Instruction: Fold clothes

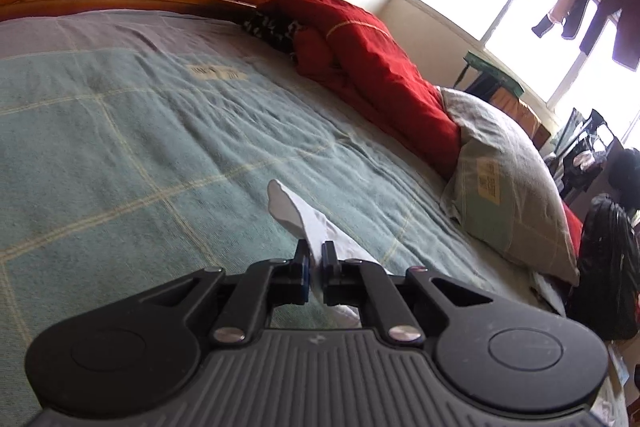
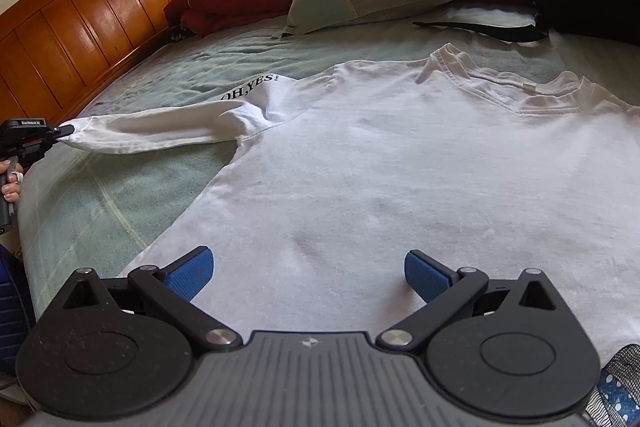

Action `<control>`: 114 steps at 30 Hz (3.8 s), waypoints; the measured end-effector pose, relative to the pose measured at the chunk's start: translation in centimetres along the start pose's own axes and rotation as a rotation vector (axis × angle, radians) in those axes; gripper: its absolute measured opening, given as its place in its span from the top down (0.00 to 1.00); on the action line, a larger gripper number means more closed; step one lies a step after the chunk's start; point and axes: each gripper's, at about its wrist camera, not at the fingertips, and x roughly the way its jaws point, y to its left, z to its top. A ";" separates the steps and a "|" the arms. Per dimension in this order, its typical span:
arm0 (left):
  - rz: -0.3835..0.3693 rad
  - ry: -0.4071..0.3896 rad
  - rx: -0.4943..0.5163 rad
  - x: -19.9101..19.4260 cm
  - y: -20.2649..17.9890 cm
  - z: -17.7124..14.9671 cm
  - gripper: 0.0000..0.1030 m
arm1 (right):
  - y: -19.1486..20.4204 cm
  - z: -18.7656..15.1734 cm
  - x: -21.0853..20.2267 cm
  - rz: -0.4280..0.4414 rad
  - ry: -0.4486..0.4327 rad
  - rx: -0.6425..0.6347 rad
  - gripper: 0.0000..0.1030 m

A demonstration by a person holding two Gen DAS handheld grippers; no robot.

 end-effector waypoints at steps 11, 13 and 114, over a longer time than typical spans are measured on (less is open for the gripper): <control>0.066 0.030 -0.003 0.4 1.0 0.6 0.96 | 0.3 -0.2 0.3 -0.011 0.010 -0.014 0.00; 0.098 0.031 0.002 0.7 1.1 0.6 0.93 | 0.4 -0.2 0.3 -0.013 0.012 -0.017 0.00; 0.105 0.077 0.511 2.2 -9.1 -6.9 0.20 | 2.2 -1.8 1.5 -0.103 0.046 -0.290 0.00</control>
